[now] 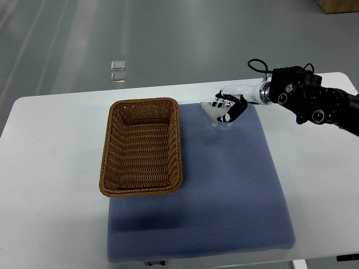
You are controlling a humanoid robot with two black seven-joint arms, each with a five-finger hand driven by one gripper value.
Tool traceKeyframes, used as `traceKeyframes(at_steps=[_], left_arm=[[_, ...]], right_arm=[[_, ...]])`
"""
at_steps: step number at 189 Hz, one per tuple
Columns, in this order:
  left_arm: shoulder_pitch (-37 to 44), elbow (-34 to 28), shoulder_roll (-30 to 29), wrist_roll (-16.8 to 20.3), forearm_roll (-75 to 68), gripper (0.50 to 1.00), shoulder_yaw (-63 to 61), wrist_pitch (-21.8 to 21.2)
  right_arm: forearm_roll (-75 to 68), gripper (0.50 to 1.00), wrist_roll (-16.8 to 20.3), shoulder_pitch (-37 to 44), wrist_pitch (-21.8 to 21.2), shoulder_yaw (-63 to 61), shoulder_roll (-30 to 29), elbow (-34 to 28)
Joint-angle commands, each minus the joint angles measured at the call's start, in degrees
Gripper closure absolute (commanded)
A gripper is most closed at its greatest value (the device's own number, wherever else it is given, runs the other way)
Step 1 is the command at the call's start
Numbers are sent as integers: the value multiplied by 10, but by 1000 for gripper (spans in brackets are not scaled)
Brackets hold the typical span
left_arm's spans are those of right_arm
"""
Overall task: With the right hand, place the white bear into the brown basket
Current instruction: 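Lift the bear with the right hand and carry it over the basket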
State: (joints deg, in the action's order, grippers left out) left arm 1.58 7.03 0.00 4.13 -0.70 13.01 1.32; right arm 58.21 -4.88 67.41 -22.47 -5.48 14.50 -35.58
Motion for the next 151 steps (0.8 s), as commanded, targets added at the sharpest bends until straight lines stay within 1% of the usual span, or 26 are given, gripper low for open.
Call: traceKeyframes(at_steps=[1, 30, 51, 67, 83, 98, 117, 128, 151], left_arm=[[0, 0, 0, 0, 0, 500, -1, 0], [0, 1, 0, 0, 0, 500, -1, 0], [0, 1, 0, 0, 0, 500, -1, 0], [0, 1, 0, 0, 0, 500, -1, 0], [0, 2, 0, 0, 0, 500, -1, 0], [0, 2, 0, 0, 0, 500, -1, 0], [0, 2, 0, 0, 0, 500, -1, 0], [0, 2, 0, 0, 0, 500, -1, 0], [0, 1, 0, 0, 0, 500, -1, 0]], right_arm=[[0, 1000, 3, 26, -21, -3, 22, -26], [-7, 1000, 15, 88, -40, -5, 69, -106], [-9, 1000, 22, 120, -49, -6, 89, -154], [-9, 1000, 25, 130, -48, -6, 91, -171], [-9, 1000, 29, 131, -42, -6, 81, -178], [-9, 1000, 29, 129, -32, -6, 55, -178], [-10, 1000, 27, 122, 8, -5, 11, -175], [-10, 1000, 27, 119, 35, 0, -26, -172], [-8, 1000, 26, 100, 59, 3, -91, -151]])
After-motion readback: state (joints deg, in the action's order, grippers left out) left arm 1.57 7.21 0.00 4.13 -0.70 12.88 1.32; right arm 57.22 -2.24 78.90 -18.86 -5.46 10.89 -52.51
